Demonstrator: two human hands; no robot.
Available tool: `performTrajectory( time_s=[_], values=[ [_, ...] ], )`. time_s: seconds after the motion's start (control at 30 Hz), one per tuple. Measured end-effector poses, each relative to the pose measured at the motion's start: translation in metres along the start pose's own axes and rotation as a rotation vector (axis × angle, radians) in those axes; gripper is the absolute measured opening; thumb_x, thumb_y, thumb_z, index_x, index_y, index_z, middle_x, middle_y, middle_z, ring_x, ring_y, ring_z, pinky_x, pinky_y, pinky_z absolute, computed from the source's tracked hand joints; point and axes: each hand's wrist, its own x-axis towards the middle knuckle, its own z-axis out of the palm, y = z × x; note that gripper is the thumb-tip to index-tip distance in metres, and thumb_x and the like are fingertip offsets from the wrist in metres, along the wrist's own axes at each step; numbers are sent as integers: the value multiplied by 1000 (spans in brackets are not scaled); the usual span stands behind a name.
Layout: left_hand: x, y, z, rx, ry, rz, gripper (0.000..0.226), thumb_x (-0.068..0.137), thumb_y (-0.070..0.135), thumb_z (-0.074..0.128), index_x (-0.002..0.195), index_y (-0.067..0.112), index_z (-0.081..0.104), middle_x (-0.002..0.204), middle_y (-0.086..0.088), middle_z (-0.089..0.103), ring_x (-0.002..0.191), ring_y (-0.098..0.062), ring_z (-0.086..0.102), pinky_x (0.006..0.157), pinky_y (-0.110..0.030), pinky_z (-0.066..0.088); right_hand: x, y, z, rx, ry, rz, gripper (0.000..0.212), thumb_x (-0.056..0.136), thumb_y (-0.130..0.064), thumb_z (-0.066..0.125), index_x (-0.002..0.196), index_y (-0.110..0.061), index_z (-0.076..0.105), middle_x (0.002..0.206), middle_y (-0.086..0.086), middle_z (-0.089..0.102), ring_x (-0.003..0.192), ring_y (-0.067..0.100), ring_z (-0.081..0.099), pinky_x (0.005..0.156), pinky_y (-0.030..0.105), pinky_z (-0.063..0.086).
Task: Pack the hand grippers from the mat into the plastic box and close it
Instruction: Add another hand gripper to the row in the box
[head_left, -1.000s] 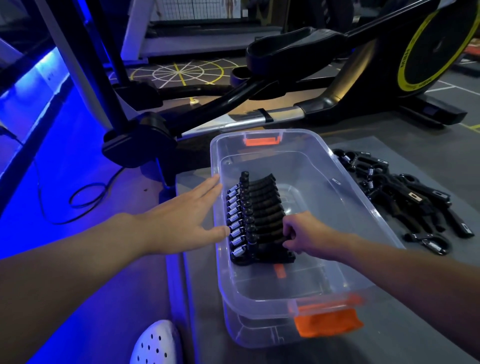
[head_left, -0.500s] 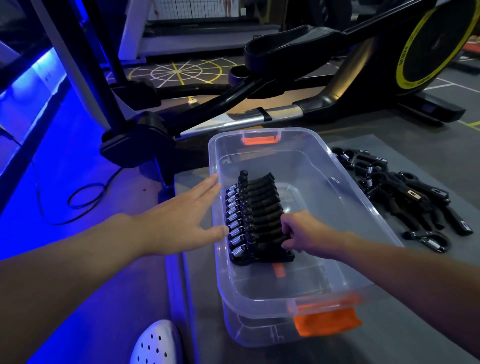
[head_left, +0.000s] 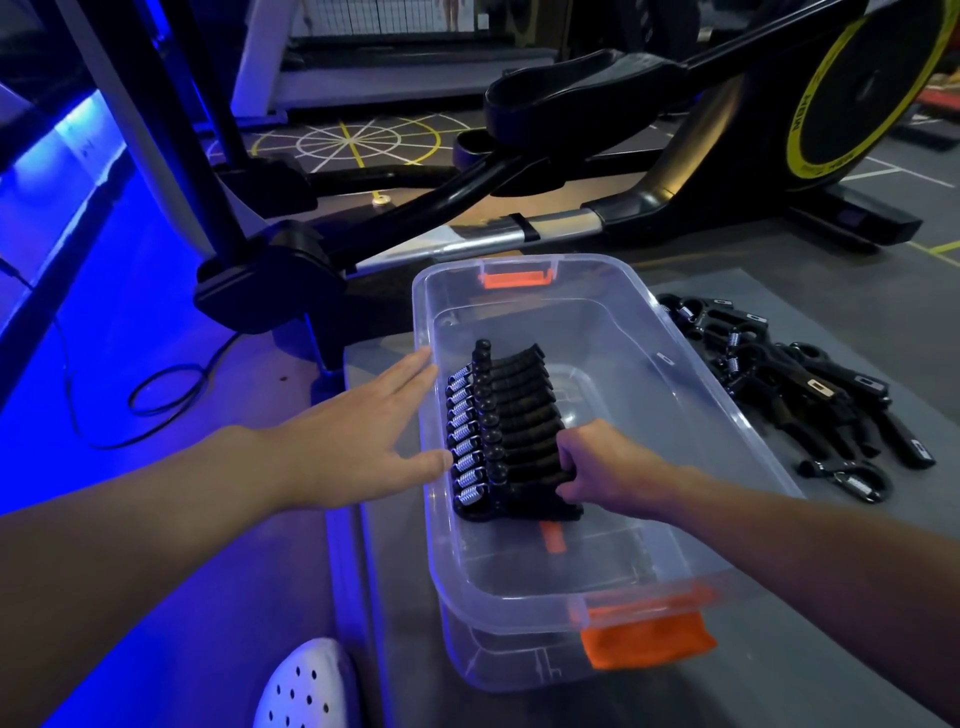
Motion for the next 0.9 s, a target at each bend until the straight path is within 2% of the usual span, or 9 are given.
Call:
performTrajectory(
  time_s=[0.2,0.37,0.47,0.57,0.67,0.77,0.83,0.9],
  values=[
    [0,-1,0,2,1,6,94,90,64,46,155,24,-9,156,20,-27,131,16,-6,107,-12,9,-1,2,0,38,23,-12,19,71,-20,73,76,-15,56,69,-4,52,62,17,50,51,25,39],
    [0,0,-1,3,7,8,102,79,74,37,155,25,-8,157,20,-26,141,10,-4,105,-11,9,1,6,0,138,-7,13,25,71,-18,77,77,-13,54,63,-10,47,53,7,47,55,29,46],
    [0,-1,0,-8,12,-5,98,85,72,43,156,26,-7,156,23,-26,146,3,3,106,-14,14,1,8,1,176,-15,23,27,70,-17,78,79,-12,53,62,-9,47,53,10,49,51,26,43],
    [0,-1,-1,-10,25,-2,96,87,68,47,156,24,-4,159,20,-22,146,1,2,107,-13,10,1,12,0,220,-25,44,29,69,-14,79,78,-12,52,63,-7,49,55,18,55,49,27,46],
    [3,-1,-3,35,66,-4,103,75,78,34,157,23,7,163,12,-9,148,-5,3,111,-16,9,-2,12,-5,297,-45,69,32,68,-10,79,75,-17,49,66,-3,51,51,18,56,47,33,53],
    [9,6,-6,114,182,47,97,71,75,21,152,23,26,160,3,19,147,-12,14,118,-30,14,-8,7,-17,315,-37,52,30,72,-7,76,84,-17,51,65,-4,52,51,15,54,52,37,56],
    [17,15,-8,120,273,93,84,77,68,25,145,20,41,150,1,38,142,-17,29,115,-38,25,-11,0,-30,375,41,15,23,77,-4,70,89,-14,53,62,-3,55,49,15,56,51,37,55],
    [28,32,-12,80,346,125,74,80,59,29,137,17,51,140,0,50,133,-19,42,109,-39,33,-18,-5,-48,468,201,-3,15,82,-4,66,88,-13,56,60,-3,57,50,20,59,49,38,55]
  ],
)
